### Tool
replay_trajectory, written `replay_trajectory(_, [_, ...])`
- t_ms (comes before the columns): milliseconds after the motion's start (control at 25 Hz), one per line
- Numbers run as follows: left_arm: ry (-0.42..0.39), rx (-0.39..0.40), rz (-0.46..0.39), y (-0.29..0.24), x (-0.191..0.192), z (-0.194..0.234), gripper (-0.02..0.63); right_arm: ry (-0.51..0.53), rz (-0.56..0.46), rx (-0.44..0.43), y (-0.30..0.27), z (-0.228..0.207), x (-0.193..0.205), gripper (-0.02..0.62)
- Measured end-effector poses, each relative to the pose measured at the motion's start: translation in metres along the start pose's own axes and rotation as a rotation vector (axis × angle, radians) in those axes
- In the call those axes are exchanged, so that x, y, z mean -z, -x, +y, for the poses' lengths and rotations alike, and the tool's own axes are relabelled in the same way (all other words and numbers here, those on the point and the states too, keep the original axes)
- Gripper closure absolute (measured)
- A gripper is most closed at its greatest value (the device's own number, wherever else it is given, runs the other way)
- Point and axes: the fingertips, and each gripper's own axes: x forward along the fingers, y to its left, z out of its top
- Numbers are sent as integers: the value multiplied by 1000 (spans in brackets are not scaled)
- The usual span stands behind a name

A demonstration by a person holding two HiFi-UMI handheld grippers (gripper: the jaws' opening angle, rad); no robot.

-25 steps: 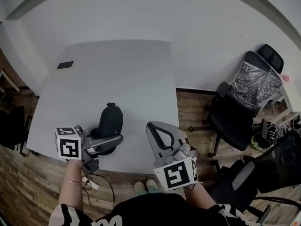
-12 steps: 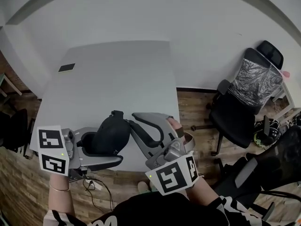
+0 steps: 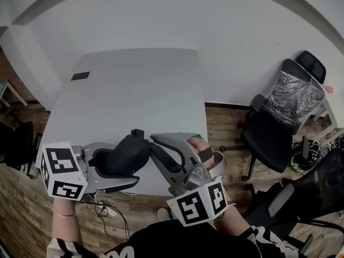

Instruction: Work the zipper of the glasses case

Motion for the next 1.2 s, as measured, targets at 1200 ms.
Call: replay_trajectory(1200, [-29,30,102,-3,9,-12,324,281,-70,40,13,0,-7,581])
